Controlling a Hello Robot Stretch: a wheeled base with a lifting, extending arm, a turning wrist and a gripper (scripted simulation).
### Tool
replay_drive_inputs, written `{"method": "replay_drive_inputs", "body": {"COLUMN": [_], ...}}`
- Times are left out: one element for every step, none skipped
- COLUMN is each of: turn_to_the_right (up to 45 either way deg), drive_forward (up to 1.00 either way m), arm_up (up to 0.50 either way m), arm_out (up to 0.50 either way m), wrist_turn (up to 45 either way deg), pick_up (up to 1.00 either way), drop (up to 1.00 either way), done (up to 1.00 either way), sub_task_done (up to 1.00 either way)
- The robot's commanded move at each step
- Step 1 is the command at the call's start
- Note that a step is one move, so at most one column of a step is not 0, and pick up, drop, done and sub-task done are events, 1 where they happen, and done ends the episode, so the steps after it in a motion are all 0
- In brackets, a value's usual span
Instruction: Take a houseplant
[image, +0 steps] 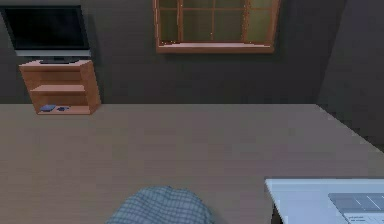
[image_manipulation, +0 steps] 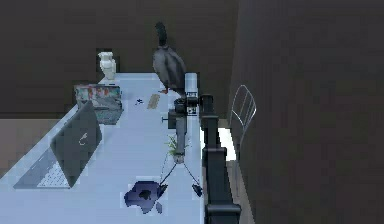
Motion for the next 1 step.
{"method": "replay_drive_inputs", "body": {"turn_to_the_right": [0.0], "drive_forward": [0.0], "arm_up": [0.0], "arm_out": [0.0], "wrist_turn": [45.0], "pick_up": [0.0], "drop": [0.0], "done": [0.0], "sub_task_done": [0.0]}}
